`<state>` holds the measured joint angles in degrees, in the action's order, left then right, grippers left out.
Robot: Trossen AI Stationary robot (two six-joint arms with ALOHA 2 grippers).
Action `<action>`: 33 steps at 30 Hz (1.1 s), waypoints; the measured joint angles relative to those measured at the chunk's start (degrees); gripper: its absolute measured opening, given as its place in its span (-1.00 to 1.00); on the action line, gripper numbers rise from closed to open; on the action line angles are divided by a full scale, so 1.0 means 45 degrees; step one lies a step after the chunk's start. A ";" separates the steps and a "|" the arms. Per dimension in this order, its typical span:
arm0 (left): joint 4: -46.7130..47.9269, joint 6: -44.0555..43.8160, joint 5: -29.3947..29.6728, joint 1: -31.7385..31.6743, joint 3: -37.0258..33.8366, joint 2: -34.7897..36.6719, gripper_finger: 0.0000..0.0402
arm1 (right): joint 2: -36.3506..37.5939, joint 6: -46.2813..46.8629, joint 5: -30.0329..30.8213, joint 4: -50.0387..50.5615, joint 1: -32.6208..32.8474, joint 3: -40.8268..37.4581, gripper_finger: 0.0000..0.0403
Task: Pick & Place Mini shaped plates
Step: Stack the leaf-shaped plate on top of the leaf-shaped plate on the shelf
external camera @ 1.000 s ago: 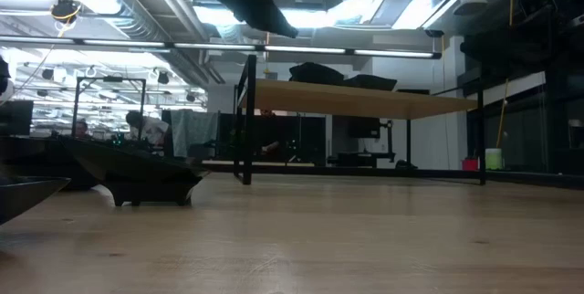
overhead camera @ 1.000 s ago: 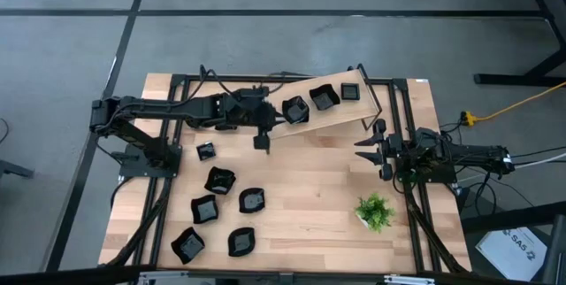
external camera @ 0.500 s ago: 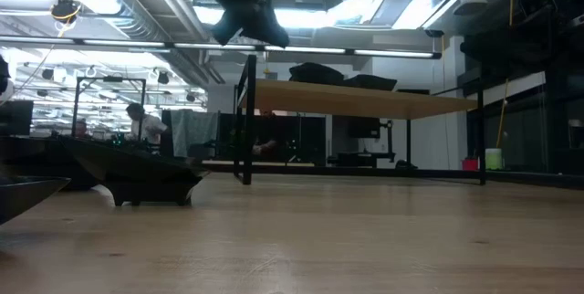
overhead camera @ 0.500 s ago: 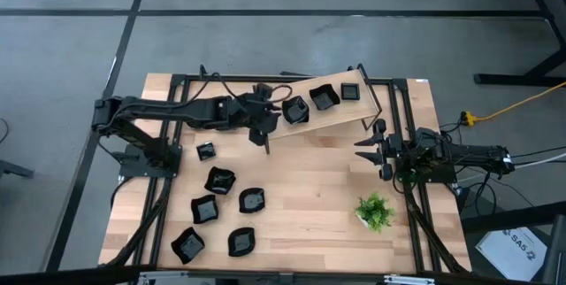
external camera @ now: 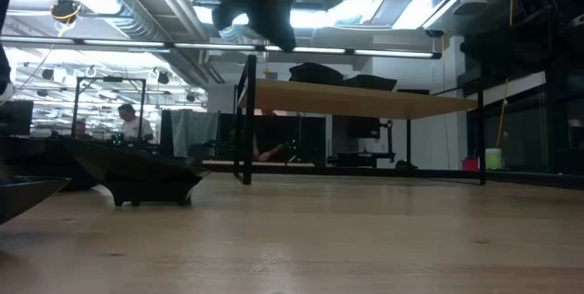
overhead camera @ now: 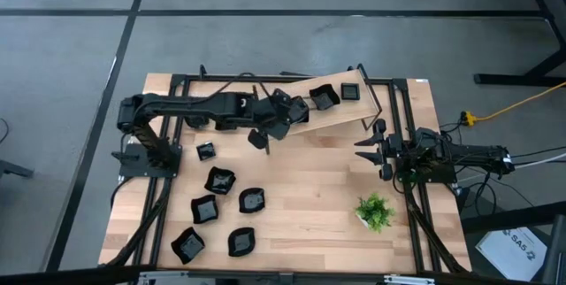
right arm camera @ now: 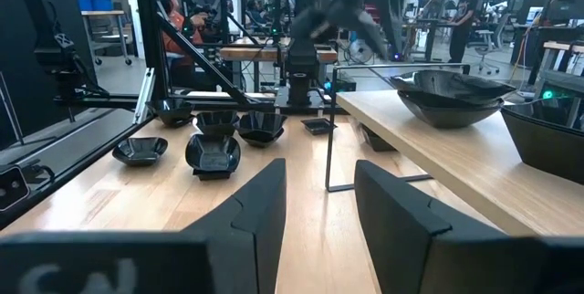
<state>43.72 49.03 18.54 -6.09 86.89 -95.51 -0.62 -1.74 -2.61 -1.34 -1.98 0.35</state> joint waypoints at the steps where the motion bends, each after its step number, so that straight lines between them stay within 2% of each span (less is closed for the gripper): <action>1: -0.0005 0.0245 0.0053 0.0000 0.0000 -0.0159 -0.72 | 0.0000 0.0003 0.0005 0.0000 0.0000 0.0002 -0.35; 9: -0.0053 0.1374 0.1027 0.0024 0.0000 -0.0751 -0.72 | 0.0005 0.0001 0.0000 0.0000 0.0000 0.0002 -0.35; 22: -0.0817 0.1618 0.0895 0.0024 -0.0010 -0.0742 -0.74 | 0.0001 0.0017 0.0005 0.0001 0.0000 0.0002 -0.35; 33: -0.0682 0.1919 0.0902 0.0024 -0.0032 -0.1047 -0.75 | 0.0000 0.0014 0.0005 0.0000 0.0001 0.0002 -0.35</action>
<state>40.65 57.67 22.60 -5.98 86.75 -100.22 -0.62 -1.67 -2.59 -1.34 -1.98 0.36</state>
